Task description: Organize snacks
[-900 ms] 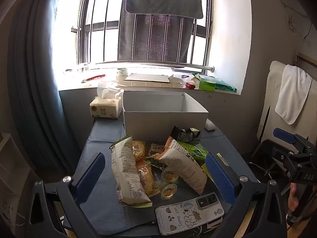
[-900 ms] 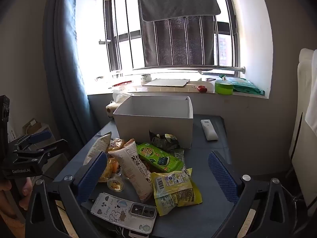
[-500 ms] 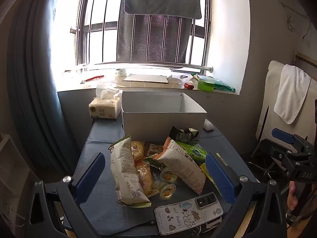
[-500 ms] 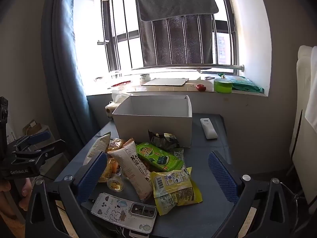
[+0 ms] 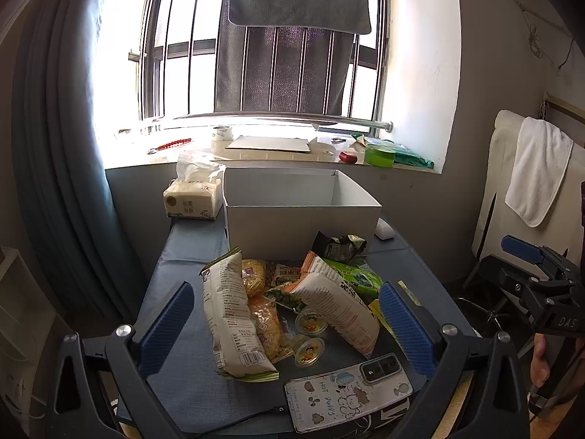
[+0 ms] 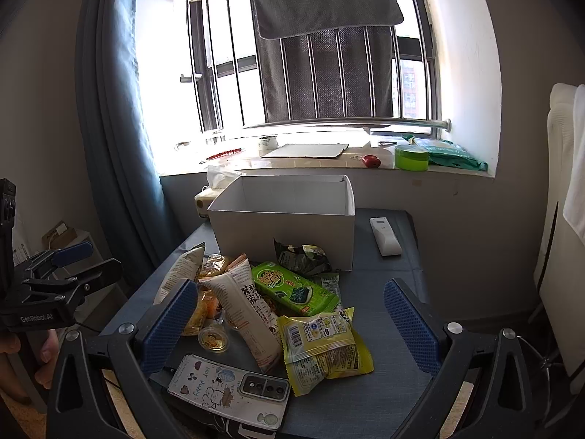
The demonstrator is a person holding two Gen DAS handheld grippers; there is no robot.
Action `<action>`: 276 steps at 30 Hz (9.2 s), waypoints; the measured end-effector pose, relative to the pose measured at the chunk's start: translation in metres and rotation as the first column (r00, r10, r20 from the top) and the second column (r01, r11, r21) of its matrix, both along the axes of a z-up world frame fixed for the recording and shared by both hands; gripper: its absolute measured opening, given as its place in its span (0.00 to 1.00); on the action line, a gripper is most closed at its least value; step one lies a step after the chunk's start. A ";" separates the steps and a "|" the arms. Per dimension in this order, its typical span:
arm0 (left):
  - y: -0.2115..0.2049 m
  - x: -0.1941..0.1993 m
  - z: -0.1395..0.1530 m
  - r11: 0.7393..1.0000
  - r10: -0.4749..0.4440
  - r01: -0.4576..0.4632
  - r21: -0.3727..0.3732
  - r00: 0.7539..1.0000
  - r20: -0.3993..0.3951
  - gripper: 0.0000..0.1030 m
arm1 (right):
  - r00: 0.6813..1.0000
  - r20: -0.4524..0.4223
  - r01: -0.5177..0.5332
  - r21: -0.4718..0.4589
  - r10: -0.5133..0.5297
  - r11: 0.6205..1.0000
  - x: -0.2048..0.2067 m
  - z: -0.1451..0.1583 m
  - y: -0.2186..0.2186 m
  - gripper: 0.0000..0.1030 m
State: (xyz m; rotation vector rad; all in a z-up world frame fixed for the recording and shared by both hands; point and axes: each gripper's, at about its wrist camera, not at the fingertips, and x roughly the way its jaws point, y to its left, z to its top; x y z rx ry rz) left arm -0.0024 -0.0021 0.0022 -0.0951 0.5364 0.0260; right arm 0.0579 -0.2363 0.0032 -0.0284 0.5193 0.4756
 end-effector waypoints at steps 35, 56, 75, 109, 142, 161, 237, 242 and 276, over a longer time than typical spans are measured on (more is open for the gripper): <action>-0.001 -0.001 -0.002 1.000 0.009 -0.009 0.015 1.000 -0.005 1.00 | 1.000 0.001 -0.001 -0.003 0.001 1.000 -0.001 0.000 -0.002 1.00; 0.001 -0.001 -0.002 1.000 0.012 -0.012 0.017 1.000 0.001 1.00 | 1.000 -0.004 -0.007 -0.006 0.007 1.000 -0.001 -0.001 0.000 1.00; 0.004 -0.005 -0.002 1.000 0.020 -0.020 0.022 1.000 0.011 1.00 | 0.999 -0.018 -0.032 -0.017 0.032 0.999 0.003 -0.011 0.008 1.00; 0.055 0.008 -0.054 0.987 0.005 -0.022 -0.157 0.994 -0.109 1.00 | 0.925 -0.215 -0.323 -0.011 0.313 0.946 0.091 -0.094 0.086 0.43; 0.090 0.109 -0.123 0.982 0.010 -0.074 -0.176 0.941 -0.337 0.37 | 0.972 -0.094 -0.178 0.315 0.217 0.932 0.039 -0.034 -0.006 0.43; 0.066 0.250 0.029 0.993 -0.077 0.074 -0.091 0.996 -0.034 0.37 | 0.968 -0.230 -0.030 0.294 0.101 0.955 0.212 0.015 0.033 0.43; 0.011 0.012 -0.034 0.983 -0.095 0.092 -0.158 0.995 -0.011 1.00 | 0.947 -0.320 -0.019 0.037 0.030 0.999 0.069 -0.129 -0.025 1.00; 0.019 0.011 -0.040 0.984 -0.076 0.071 -0.161 0.997 -0.023 1.00 | 0.927 -0.369 -0.063 0.019 0.066 0.998 0.100 -0.145 -0.013 1.00; 0.064 0.126 -0.161 0.984 0.025 -0.097 -0.150 0.906 -0.422 0.99 | 0.940 -0.293 -0.088 0.281 0.173 0.956 0.044 -0.091 -0.038 0.57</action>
